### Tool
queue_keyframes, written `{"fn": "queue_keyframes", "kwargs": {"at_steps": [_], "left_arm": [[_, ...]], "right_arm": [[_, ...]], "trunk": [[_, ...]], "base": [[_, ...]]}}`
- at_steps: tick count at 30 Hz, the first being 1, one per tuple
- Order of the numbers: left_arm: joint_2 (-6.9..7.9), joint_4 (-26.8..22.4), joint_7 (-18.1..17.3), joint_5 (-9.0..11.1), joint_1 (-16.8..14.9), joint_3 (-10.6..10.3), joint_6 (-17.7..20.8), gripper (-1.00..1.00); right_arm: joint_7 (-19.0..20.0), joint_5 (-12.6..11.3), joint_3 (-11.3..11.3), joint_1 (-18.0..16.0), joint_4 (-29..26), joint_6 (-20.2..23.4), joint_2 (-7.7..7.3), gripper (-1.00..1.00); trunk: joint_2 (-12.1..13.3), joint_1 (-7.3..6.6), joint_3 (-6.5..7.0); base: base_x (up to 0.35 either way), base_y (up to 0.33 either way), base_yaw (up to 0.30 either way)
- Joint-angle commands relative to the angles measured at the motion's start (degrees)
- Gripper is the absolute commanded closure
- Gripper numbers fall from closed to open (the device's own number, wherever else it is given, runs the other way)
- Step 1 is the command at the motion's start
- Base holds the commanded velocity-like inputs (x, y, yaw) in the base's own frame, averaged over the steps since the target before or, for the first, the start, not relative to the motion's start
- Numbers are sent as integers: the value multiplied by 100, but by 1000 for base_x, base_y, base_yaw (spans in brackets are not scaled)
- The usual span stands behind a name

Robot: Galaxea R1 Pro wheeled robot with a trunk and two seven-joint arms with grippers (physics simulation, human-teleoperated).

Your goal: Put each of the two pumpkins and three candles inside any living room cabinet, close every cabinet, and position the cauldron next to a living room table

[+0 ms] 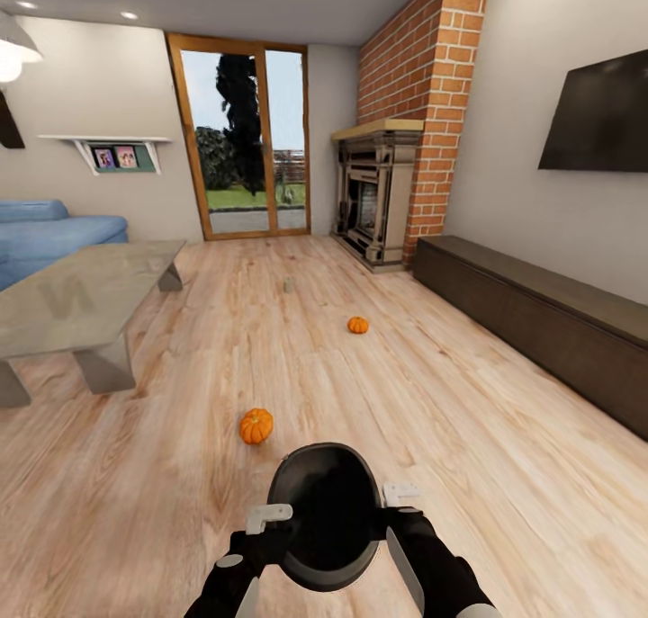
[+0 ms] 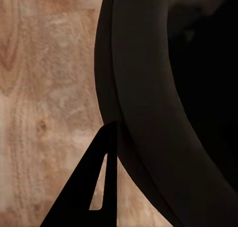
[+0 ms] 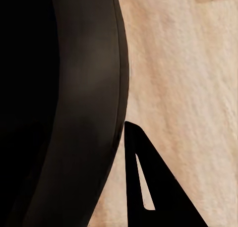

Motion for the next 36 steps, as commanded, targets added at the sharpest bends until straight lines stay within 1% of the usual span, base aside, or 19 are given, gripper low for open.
{"fn": "queue_keyframes", "kwargs": {"at_steps": [1, 21, 32, 36], "left_arm": [[-3, -4, -330, 262, -3, 0, -9, 100], [-3, -4, -330, 262, -3, 0, -9, 100], [-3, -4, -330, 262, -3, 0, -9, 100], [-3, -4, -330, 262, -3, 0, -9, 100]], "right_arm": [[25, -60, 0, 2, -8, -11, 3, 100], [25, -60, -1, 2, -8, -11, 3, 100], [25, -60, -1, 2, -8, -11, 3, 100], [25, -60, 0, 2, -8, -11, 3, 100]], "trunk": [[1, -3, 23], [28, -54, 466], [469, -296, 664], [469, -296, 664]], "base": [[0, 0, 281], [0, 0, 290], [0, 0, 291], [0, 0, 291]]}}
